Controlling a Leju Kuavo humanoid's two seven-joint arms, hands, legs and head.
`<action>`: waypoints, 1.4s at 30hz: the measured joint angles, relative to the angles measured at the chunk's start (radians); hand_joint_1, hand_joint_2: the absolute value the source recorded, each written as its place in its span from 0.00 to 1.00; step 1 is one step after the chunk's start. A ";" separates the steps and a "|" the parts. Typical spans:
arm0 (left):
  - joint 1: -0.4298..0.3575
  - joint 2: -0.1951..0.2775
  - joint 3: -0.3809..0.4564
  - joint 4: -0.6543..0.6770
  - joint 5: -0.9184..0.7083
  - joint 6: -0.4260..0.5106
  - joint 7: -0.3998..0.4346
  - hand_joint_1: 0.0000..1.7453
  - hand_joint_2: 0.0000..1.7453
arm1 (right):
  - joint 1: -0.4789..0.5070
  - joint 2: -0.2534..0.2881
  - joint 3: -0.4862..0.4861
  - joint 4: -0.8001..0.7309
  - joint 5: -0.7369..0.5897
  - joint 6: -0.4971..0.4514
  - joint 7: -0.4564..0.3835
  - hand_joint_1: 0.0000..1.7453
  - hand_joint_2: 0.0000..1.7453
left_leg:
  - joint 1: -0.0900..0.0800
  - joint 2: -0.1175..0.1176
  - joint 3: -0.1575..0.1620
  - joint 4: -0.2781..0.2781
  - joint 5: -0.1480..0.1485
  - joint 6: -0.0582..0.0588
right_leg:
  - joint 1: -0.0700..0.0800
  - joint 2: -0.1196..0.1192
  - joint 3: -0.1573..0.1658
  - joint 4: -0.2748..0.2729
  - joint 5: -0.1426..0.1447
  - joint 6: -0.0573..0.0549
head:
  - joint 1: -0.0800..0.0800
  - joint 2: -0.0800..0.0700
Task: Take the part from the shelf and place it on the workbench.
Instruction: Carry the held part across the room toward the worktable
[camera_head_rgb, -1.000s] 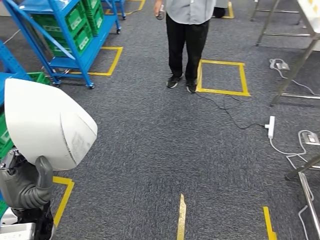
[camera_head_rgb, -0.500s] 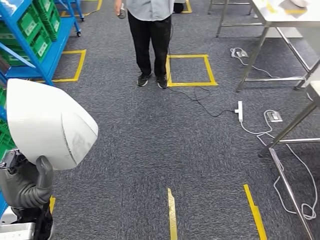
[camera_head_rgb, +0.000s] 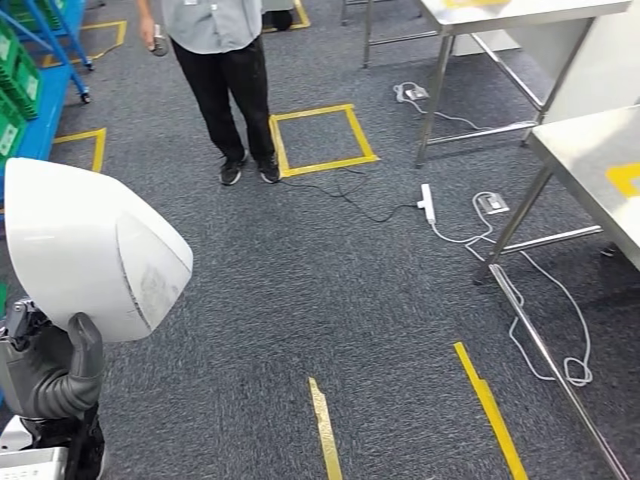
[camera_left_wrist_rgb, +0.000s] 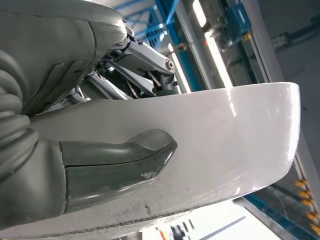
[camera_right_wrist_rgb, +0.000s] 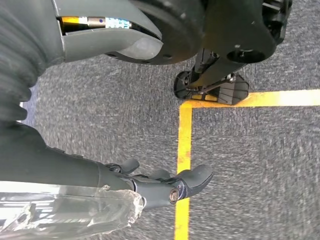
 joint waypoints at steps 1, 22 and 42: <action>0.000 0.000 0.000 0.000 0.000 -0.002 0.000 1.00 1.00 | 0.000 0.000 -0.001 0.000 -0.001 0.000 0.000 0.00 1.00 | 0.002 -0.025 0.027 -0.062 0.027 0.006 | 0.001 0.013 -0.002 0.003 0.000 0.002 | 0.001 0.000; 0.002 -0.008 0.006 0.001 0.025 0.012 -0.010 1.00 1.00 | 0.008 -0.003 -0.012 -0.017 0.001 0.012 -0.003 0.00 1.00 | -0.001 0.111 0.077 -0.136 0.006 -0.010 | 0.001 -0.098 -0.008 0.003 -0.007 0.017 | 0.010 0.000; 0.060 -0.019 0.074 -0.008 0.060 -0.001 -0.085 1.00 1.00 | 0.005 -0.002 -0.014 -0.017 0.011 0.012 0.003 0.00 1.00 | 0.004 0.047 0.055 -0.156 0.047 0.025 | -0.004 -0.064 -0.149 0.262 -0.126 0.052 | 0.016 0.000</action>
